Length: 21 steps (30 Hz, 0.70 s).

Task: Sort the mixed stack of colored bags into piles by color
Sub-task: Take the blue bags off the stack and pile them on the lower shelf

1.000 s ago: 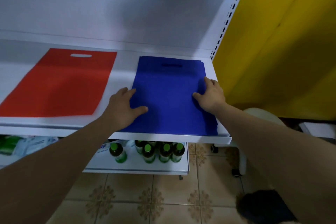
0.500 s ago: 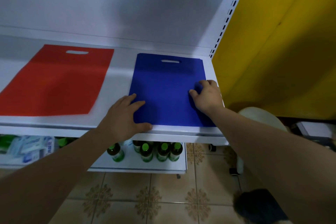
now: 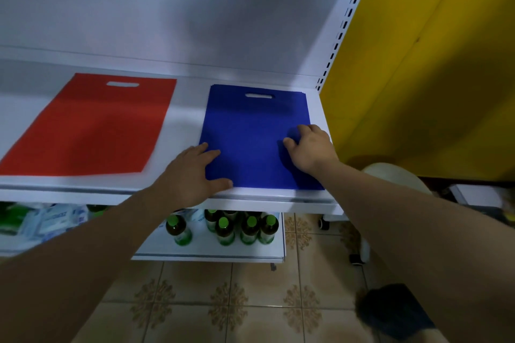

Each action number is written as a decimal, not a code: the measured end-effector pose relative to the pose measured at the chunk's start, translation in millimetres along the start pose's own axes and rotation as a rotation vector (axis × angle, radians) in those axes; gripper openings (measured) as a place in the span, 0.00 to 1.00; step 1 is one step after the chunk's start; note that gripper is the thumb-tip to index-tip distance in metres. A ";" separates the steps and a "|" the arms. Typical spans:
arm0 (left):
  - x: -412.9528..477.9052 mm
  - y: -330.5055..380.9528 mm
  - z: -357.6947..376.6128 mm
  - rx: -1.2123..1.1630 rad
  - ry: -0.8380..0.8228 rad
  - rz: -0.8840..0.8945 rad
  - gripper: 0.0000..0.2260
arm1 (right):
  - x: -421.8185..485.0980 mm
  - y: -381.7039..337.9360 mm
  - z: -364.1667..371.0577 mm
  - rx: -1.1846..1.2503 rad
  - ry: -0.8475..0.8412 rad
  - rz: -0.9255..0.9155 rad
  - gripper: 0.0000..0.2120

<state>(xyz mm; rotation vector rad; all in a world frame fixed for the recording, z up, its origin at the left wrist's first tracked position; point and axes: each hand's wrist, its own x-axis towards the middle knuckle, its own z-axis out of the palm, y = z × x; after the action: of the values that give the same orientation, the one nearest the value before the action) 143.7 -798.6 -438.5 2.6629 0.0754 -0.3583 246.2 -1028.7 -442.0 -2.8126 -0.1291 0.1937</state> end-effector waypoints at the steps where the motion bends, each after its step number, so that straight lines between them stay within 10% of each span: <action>1: -5.2 2.3 -5.0 -0.014 0.005 0.000 0.37 | -5.0 -3.8 -6.0 -0.010 -0.009 -0.001 0.27; 21: -284.3 20.7 -180.9 0.045 0.209 0.250 0.29 | -269.0 -172.7 -187.7 -0.027 0.129 -0.067 0.31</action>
<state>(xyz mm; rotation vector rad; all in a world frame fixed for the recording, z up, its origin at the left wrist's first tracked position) -85.1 -735.8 -198.4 2.7035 -0.2013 -0.0005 -3.1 -952.7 -178.4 -2.8328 -0.1970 -0.0051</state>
